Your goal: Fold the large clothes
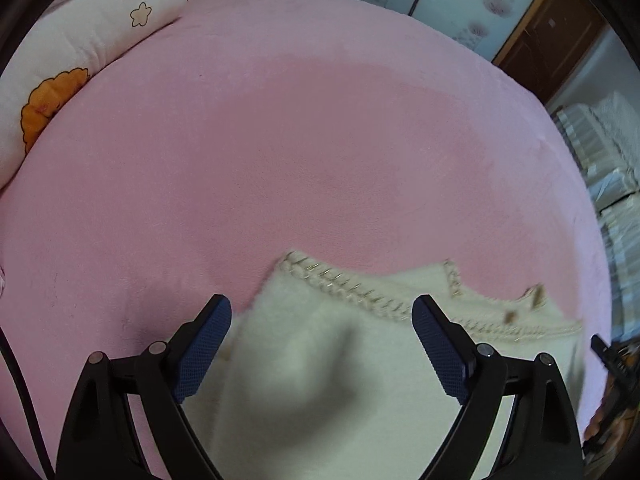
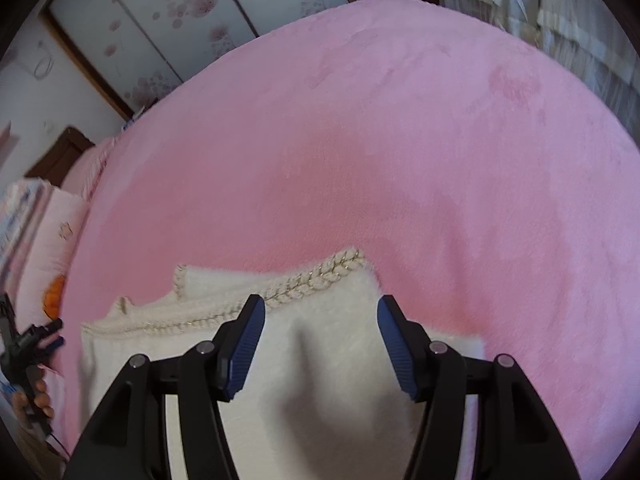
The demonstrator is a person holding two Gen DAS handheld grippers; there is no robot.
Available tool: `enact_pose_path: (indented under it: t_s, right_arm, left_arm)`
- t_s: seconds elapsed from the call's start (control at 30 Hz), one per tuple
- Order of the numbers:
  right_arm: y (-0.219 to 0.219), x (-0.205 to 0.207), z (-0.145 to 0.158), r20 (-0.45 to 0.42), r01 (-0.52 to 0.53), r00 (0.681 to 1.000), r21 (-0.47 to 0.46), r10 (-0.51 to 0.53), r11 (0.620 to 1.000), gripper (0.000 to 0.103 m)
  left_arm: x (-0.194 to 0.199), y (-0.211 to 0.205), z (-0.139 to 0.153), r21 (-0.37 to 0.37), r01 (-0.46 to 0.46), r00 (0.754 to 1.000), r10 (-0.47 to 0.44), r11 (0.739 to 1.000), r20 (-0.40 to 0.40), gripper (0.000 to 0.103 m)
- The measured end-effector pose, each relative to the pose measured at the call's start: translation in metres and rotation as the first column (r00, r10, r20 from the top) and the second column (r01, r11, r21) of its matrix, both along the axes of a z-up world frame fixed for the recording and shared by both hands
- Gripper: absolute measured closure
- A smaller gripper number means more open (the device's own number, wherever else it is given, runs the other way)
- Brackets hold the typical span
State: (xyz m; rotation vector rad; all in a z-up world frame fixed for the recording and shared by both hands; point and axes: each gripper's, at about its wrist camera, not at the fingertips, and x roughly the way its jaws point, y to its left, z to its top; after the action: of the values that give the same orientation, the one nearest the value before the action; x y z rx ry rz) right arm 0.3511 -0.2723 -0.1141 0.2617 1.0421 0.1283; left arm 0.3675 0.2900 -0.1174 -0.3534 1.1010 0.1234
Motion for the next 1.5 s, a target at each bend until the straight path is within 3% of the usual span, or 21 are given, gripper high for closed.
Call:
enact_pose_path:
  t_s: [0.2, 0.4, 0.43, 0.47, 0.5, 0.53, 0.57, 0.6, 0.63, 0.67, 0.77, 0.9, 1.07, 1.27, 1.37, 1.43, 1.5]
  right_arm:
    - [0.000, 0.006, -0.023, -0.036, -0.074, 0.997, -0.071, 0.072, 0.995, 0.044]
    - [-0.010, 0.013, -0.042, -0.053, -0.067, 0.997, -0.040, 0.064, 0.997, 0.044]
    - [-0.011, 0.016, -0.044, -0.049, -0.059, 0.997, -0.029, 0.058, 0.998, 0.044]
    - [-0.011, 0.018, -0.044, -0.047, -0.053, 0.998, -0.022, 0.052, 0.998, 0.044]
    - [-0.012, 0.020, -0.045, -0.048, -0.050, 0.998, -0.010, 0.049, 0.999, 0.044]
    - [-0.012, 0.023, -0.046, -0.051, -0.047, 0.998, 0.004, 0.047, 0.999, 0.044]
    - [-0.009, 0.026, -0.047, -0.054, -0.045, 0.997, 0.014, 0.046, 0.999, 0.044]
    - [-0.007, 0.028, -0.048, -0.053, -0.046, 0.997, 0.013, 0.047, 0.999, 0.046]
    - [-0.004, 0.028, -0.050, -0.052, -0.061, 0.997, 0.011, 0.062, 0.998, 0.051]
    - [0.002, 0.028, -0.051, -0.055, -0.078, 0.995, -0.003, 0.078, 0.997, 0.074]
    - [0.018, 0.017, -0.039, 0.010, -0.048, 0.999, -0.162, 0.051, 0.986, 0.095]
    - [0.016, -0.001, -0.017, 0.117, 0.053, 0.993, -0.209, -0.029, 0.976, 0.096]
    - [0.024, 0.005, -0.049, 0.068, 0.083, 0.995, -0.279, -0.067, 0.957, 0.096]
    - [0.032, 0.006, -0.055, 0.048, 0.078, 0.997, -0.360, -0.065, 0.930, 0.088]
    - [0.032, -0.014, -0.035, 0.058, 0.102, 0.995, -0.379, -0.086, 0.920, 0.075]
    - [0.032, -0.031, -0.018, 0.092, 0.123, 0.991, -0.342, -0.097, 0.931, 0.075]
    - [0.041, -0.054, 0.000, 0.135, 0.121, 0.987, -0.302, -0.083, 0.946, 0.075]
  left_arm:
    - [-0.009, 0.017, -0.033, 0.081, 0.107, 0.993, -0.102, 0.991, -0.060, 0.016]
    - [-0.006, 0.017, -0.049, 0.093, 0.158, 0.986, -0.152, 0.983, -0.063, 0.017]
    - [-0.005, 0.017, -0.049, 0.086, 0.152, 0.988, -0.149, 0.985, -0.046, 0.021]
    - [-0.004, 0.018, -0.050, 0.071, 0.153, 0.988, -0.151, 0.986, -0.032, 0.038]
    - [-0.003, 0.018, -0.051, 0.047, 0.159, 0.987, -0.158, 0.986, -0.019, 0.047]
    - [-0.002, 0.020, -0.050, 0.058, 0.149, 0.989, -0.148, 0.987, -0.017, 0.059]
    - [-0.002, 0.018, -0.050, 0.073, 0.151, 0.989, -0.150, 0.986, -0.018, 0.080]
    - [-0.002, 0.014, -0.049, 0.104, 0.158, 0.987, -0.156, 0.982, -0.030, 0.088]
    - [-0.003, 0.008, -0.048, 0.152, 0.162, 0.987, -0.159, 0.975, -0.034, 0.091]
    - [-0.005, 0.004, -0.046, 0.193, 0.159, 0.987, -0.156, 0.968, -0.031, 0.093]
    - [-0.018, -0.003, -0.036, 0.303, 0.100, 0.994, -0.109, 0.948, 0.011, 0.096]
    - [-0.037, 0.001, -0.031, 0.287, -0.028, 0.996, 0.001, 0.957, 0.094, 0.096]
    - [-0.040, 0.001, -0.067, 0.299, -0.071, 0.995, 0.047, 0.952, 0.087, 0.096]
    - [-0.046, -0.006, -0.070, 0.306, -0.063, 0.995, 0.037, 0.950, 0.089, 0.092]
    - [-0.051, -0.005, -0.057, 0.285, -0.061, 0.996, 0.038, 0.957, 0.085, 0.085]
    - [-0.049, -0.020, -0.045, 0.262, -0.055, 0.994, 0.028, 0.964, 0.105, 0.084]
    - [-0.072, -0.032, -0.026, 0.224, -0.013, 0.987, -0.024, 0.974, 0.158, 0.083]
